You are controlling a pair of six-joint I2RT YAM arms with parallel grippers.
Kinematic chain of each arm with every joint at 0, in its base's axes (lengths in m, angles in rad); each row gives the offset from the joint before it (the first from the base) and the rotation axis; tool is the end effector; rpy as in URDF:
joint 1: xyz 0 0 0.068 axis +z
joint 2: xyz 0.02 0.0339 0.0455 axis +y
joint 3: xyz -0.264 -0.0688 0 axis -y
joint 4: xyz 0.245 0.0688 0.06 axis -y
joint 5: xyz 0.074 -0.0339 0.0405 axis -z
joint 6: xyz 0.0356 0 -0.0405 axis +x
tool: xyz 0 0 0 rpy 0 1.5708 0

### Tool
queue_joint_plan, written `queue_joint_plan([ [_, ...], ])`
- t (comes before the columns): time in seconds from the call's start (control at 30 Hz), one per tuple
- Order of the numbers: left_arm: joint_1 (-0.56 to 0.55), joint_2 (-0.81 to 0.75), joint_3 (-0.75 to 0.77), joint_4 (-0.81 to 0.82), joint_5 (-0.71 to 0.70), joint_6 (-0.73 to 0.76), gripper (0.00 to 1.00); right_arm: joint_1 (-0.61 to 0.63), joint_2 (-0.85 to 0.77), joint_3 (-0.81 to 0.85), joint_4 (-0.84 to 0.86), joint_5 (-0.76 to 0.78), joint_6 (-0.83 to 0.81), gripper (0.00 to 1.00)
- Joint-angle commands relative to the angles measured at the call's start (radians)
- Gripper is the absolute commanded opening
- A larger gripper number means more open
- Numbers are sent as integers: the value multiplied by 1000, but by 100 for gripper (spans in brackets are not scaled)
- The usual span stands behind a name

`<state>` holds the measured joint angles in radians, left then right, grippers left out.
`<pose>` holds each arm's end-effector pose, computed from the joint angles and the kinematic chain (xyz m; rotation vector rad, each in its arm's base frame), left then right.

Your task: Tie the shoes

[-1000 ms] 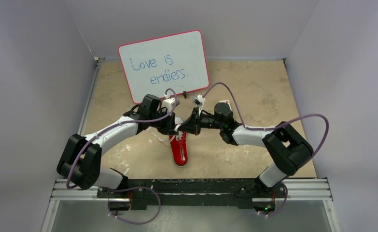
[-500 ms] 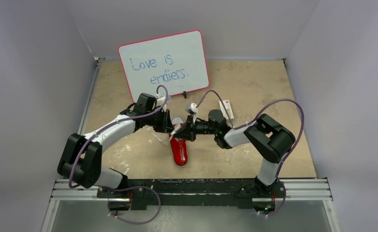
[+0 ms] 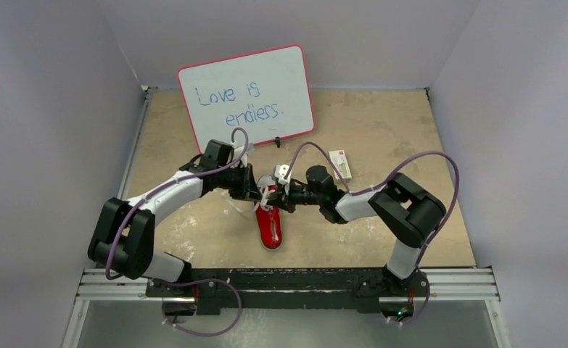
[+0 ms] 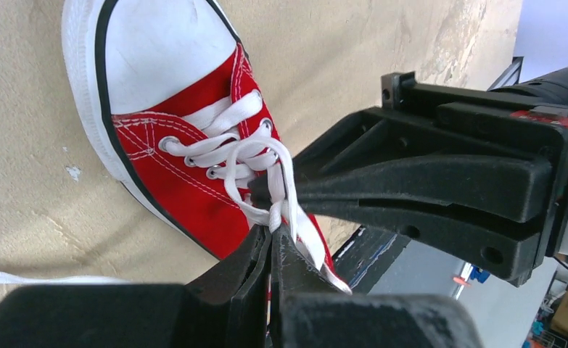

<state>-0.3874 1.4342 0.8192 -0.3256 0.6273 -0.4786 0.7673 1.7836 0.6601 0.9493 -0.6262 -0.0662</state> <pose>0.2508 -0.1249 0.1996 0.1565 2.6161 -1.1238 0.2282 0.2490 0.1588 -1.1546 1.4217 1.0468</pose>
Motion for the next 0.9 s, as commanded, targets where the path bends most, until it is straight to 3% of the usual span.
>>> queue_joint_plan([
  [0.0, 2, -21, 16, 1, 31, -15, 0, 0, -92, 38, -93, 189, -211, 0],
  [0.13, 2, -40, 4, 20, 35, -32, 0, 0, -94, 66, -157, 212, -224, 0],
  [0.43, 2, -87, -52, 110, 29, -128, 0, 78, -58, 43, -63, 198, -122, 0],
  [0.63, 7, -106, -54, 55, -51, -124, 0, 91, -55, -25, 1, 341, -42, 0],
  [0.87, 28, -118, -75, 57, -53, -137, 0, 69, -82, -69, 30, 319, -24, 0],
])
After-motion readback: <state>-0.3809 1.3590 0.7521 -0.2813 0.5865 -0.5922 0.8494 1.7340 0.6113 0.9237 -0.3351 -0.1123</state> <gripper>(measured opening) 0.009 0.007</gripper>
